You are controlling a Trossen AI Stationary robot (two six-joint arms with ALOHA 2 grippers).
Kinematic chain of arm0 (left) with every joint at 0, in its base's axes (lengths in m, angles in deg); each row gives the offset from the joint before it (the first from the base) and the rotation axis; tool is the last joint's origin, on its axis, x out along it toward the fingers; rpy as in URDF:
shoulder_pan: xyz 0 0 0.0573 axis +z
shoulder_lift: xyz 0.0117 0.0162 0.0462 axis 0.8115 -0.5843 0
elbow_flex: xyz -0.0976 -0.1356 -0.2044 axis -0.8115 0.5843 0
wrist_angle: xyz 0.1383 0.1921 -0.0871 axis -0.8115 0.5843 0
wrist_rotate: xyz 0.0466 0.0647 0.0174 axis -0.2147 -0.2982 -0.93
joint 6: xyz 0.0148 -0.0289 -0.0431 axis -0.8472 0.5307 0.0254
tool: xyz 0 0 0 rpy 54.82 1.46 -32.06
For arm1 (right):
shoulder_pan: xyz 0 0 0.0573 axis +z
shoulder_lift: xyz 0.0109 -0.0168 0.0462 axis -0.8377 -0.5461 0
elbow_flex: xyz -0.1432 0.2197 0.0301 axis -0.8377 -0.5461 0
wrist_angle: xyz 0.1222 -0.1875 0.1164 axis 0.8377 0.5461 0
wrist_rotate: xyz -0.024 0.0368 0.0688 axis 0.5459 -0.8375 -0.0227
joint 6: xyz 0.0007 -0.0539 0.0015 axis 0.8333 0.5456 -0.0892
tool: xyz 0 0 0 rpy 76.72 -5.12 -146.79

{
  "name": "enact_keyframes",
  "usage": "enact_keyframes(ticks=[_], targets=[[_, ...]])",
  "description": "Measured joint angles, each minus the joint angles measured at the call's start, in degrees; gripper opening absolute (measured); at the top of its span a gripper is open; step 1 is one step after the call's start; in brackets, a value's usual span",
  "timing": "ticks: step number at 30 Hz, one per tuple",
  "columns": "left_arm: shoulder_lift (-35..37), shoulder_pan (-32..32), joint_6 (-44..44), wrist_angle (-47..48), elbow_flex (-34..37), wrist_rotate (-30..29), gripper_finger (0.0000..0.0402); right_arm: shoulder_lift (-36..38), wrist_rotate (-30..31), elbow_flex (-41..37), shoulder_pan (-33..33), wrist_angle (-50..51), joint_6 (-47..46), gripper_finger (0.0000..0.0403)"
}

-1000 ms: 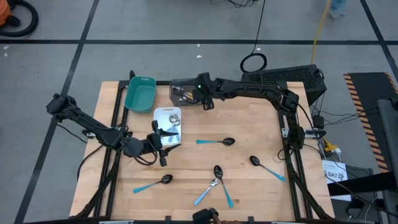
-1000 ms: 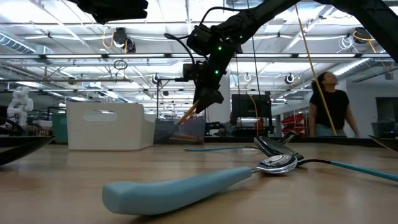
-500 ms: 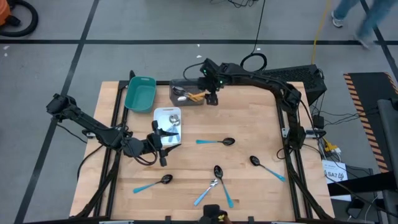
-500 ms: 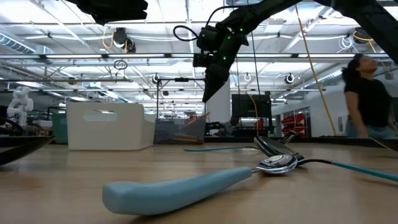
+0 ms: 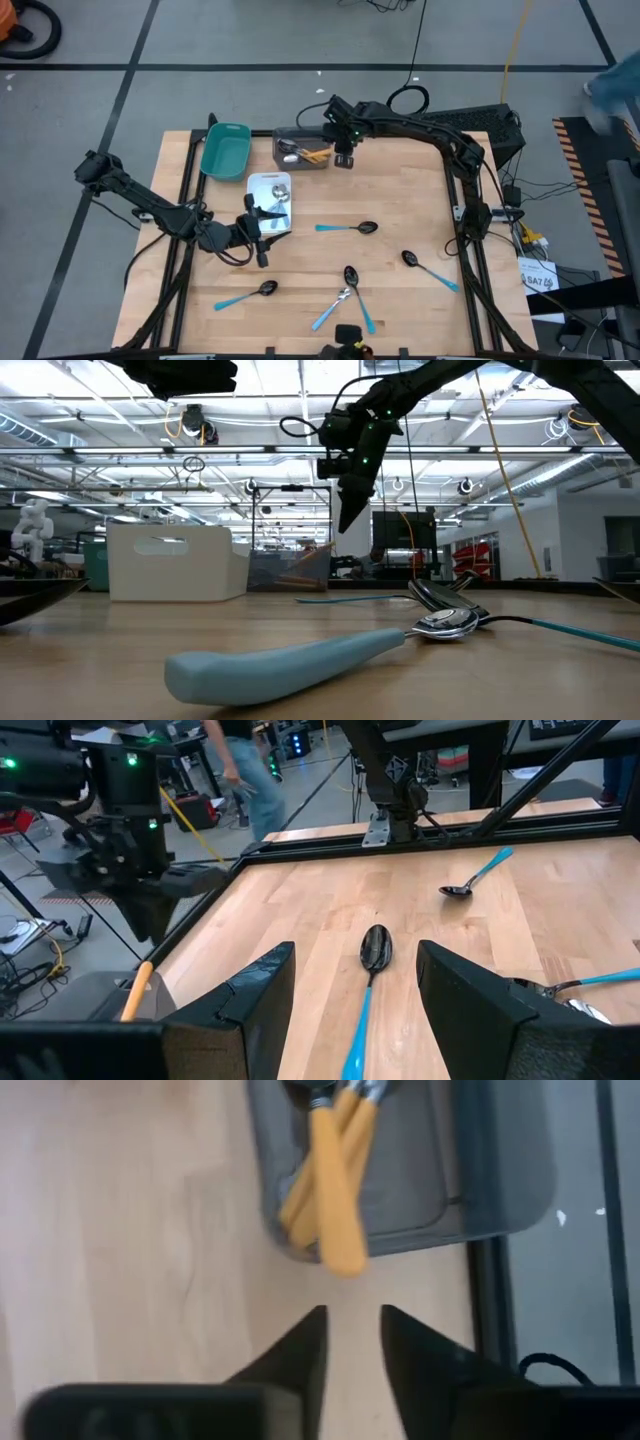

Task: Sort silverware by color (type)
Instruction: Put the orange spoon into the black bin

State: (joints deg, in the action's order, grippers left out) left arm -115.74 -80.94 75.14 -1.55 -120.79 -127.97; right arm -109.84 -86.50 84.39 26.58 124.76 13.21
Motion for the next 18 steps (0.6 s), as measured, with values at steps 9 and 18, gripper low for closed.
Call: enact_keyframes(ticks=[9, 18], targets=[[0.00, 0.00, 0.09, 0.45, 0.00, 0.00, 0.0209, -4.13, -2.86, -0.07, 0.47, -4.54, -0.71, 0.0009], [0.00, 0.00, 0.13, 1.84, 0.00, 0.00, 0.0209, -4.68, -2.81, -0.04, 1.54, -7.61, -0.64, 0.0005]])
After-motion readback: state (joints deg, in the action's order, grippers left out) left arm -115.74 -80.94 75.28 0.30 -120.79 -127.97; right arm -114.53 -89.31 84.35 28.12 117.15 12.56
